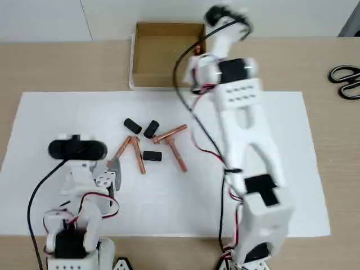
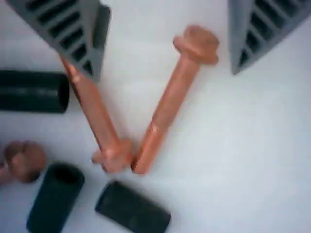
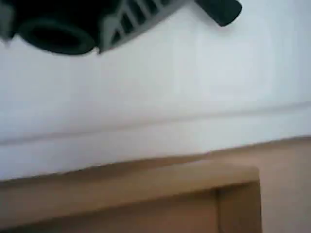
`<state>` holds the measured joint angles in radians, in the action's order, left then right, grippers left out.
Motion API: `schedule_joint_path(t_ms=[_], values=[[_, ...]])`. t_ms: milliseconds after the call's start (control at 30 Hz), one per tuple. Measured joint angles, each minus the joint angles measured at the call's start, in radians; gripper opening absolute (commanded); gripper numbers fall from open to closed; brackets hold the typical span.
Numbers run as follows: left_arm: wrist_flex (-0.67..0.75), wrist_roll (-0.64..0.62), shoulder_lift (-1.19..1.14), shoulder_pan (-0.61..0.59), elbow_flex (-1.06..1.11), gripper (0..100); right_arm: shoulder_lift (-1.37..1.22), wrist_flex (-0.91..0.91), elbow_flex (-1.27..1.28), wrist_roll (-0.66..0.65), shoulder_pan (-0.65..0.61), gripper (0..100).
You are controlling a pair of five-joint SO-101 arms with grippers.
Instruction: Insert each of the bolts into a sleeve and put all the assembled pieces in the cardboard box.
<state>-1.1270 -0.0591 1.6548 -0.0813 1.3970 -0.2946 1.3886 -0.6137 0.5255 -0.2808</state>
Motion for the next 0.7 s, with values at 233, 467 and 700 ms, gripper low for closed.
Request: schedule_joint_path(t_ms=[233,467,700], values=[[-0.064,0.000,-0.542,0.002,-0.443,17,0.089,0.132,0.000,-0.051,0.092,0.4],[-0.549,-0.198,-1.212,0.115,-1.132,17,0.091,0.192,0.000,-0.104,0.137,0.4],[-0.606,-0.400,-1.410,0.167,-1.306,17,0.091,0.192,0.000,-0.121,0.146,0.4]])
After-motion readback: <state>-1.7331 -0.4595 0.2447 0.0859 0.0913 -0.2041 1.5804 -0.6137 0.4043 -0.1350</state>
